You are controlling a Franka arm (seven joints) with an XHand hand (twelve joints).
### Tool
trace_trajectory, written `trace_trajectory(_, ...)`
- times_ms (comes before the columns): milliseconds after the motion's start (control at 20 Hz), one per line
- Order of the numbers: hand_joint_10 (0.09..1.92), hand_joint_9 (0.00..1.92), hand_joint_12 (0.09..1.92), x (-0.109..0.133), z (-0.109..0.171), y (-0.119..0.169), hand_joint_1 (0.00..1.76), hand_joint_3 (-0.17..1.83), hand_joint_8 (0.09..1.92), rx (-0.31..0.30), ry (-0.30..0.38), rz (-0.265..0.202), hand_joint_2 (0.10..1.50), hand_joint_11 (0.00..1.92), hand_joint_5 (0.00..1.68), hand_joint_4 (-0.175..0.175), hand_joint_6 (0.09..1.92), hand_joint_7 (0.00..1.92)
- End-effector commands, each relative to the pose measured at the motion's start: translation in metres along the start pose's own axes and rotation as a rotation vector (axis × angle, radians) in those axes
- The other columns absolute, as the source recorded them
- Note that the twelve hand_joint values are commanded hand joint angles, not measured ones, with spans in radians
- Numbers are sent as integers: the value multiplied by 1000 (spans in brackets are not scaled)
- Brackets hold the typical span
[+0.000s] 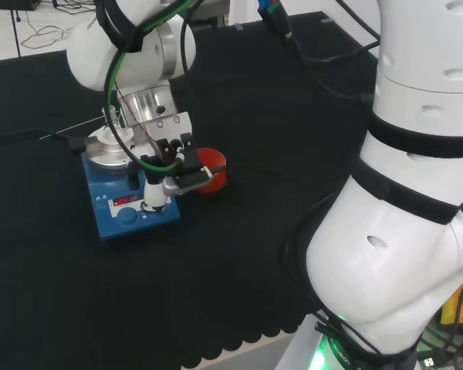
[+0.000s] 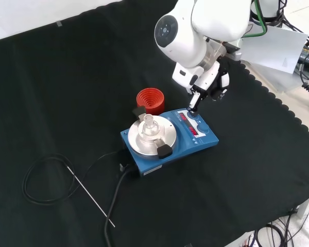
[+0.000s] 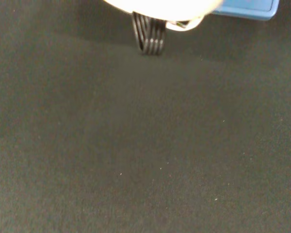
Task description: Turn on the heater.
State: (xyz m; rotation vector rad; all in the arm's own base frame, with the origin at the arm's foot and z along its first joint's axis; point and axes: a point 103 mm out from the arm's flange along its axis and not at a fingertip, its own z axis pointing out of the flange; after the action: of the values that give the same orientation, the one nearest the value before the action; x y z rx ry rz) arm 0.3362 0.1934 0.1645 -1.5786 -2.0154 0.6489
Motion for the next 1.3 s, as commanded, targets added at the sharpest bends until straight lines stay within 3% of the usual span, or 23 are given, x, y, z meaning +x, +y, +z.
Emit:
trace_trajectory(50, 1445, 1549, 1356, 9, 4, 1, 1393, 973, 1524, 29, -6, -10, 726, 1132, 233, -53, 720, 1472)
trace_trajectory(500, 1447, 1548, 1359, 22, 11, 1, 1392, 979, 1526, 54, -5, -24, 725, 1132, 244, -49, 713, 1472)
trace_trajectory(1300, 1448, 1552, 1363, 21, 18, 2, 1393, 989, 1529, 69, -3, -27, 722, 1132, 255, -46, 714, 1473)
